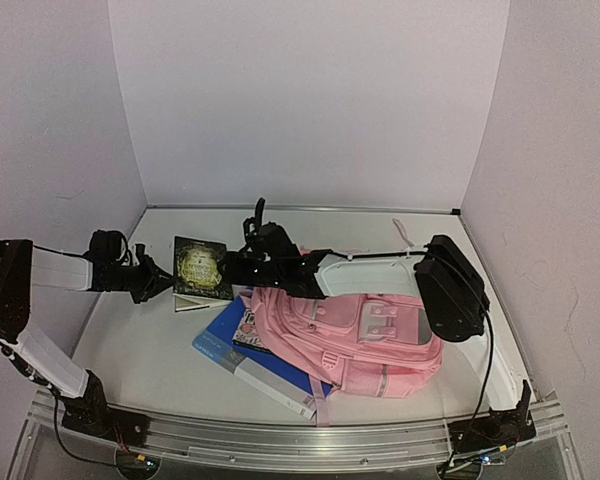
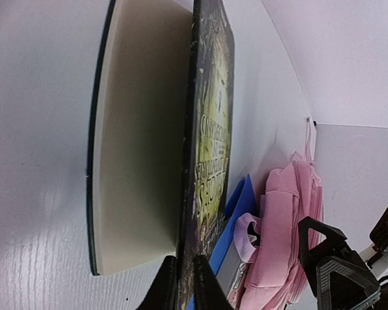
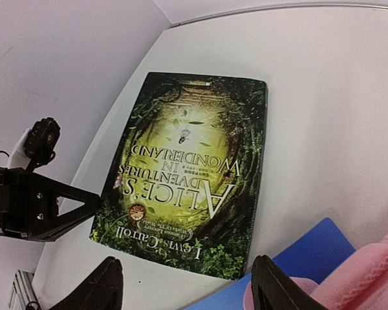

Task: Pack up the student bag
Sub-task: Pick up the book from the center of the board.

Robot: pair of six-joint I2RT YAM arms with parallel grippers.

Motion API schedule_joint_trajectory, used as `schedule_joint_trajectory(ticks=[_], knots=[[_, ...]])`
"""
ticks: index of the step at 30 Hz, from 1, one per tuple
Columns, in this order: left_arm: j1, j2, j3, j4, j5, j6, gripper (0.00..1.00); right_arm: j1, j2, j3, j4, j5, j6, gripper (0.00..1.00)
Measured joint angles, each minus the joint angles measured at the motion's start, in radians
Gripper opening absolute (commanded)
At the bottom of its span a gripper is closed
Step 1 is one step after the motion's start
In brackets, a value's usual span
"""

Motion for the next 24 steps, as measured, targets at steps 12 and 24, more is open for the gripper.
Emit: schedule_joint_trajectory(ticks=[12,24], knots=[[0.026,0.024,0.045,-0.146,-0.069,0.083,0.57,-0.002,0.171,0.217,-0.069,-0.037,0.018,0.73],[0.026,0.244,0.178,-0.137,-0.041,0.122,0.61,-0.003,0.324,0.471,-0.222,0.049,0.092,0.70]])
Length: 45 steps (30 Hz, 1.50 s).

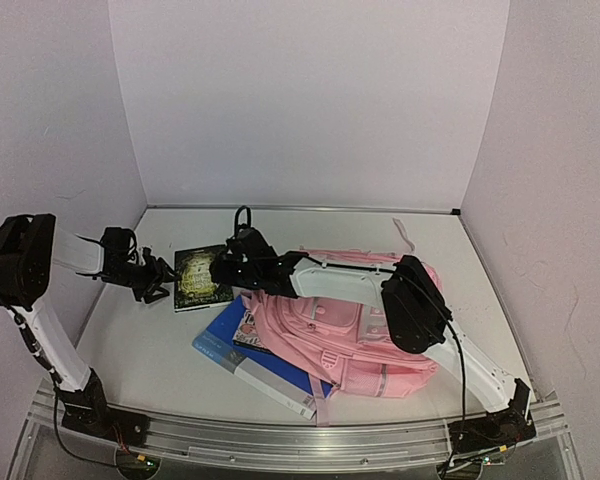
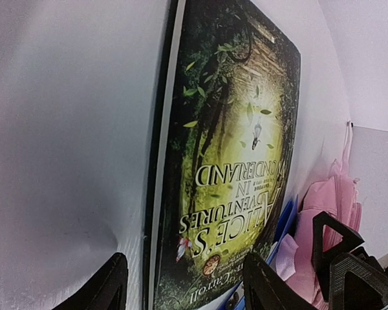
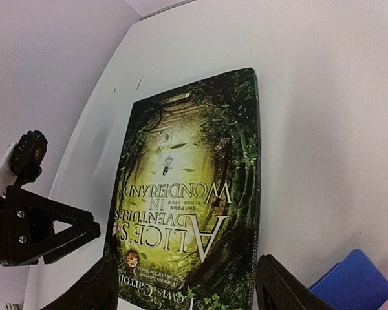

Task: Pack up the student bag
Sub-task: Pick up the book from the center of the board.

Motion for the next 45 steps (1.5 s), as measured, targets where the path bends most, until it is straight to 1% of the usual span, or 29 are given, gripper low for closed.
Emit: schedule_joint_trajectory(ticks=[6,13,20,23,29,32,36,42,45], knots=[[0.000,0.076,0.046,0.028,0.059,0.003,0.57,-0.004,0.070,0.083,-0.020,-0.013,0.026,0.69],[-0.002,0.104,0.063,0.045,0.086,0.003,0.55,-0.002,0.118,0.125,-0.052,-0.013,0.049,0.69],[-0.021,0.127,0.084,0.076,0.075,-0.002,0.51,-0.014,0.150,0.175,-0.080,-0.045,0.067,0.68],[-0.032,0.128,0.084,0.089,0.064,-0.007,0.47,-0.025,0.153,0.178,-0.081,-0.071,0.073,0.68],[-0.047,0.128,0.078,0.111,0.038,-0.046,0.43,-0.047,0.153,0.171,-0.063,-0.133,0.079,0.67],[-0.049,0.107,0.051,0.141,0.029,-0.075,0.42,-0.059,0.153,0.158,-0.032,-0.165,0.085,0.67],[-0.056,0.039,0.020,0.160,0.033,-0.119,0.42,-0.073,0.153,0.137,0.014,-0.188,0.090,0.66],[-0.083,-0.072,0.017,0.244,0.056,-0.155,0.42,-0.082,0.147,0.104,0.070,-0.199,0.096,0.65],[-0.104,-0.088,0.017,0.270,0.069,-0.158,0.41,-0.082,0.141,0.085,0.093,-0.219,0.111,0.65]])
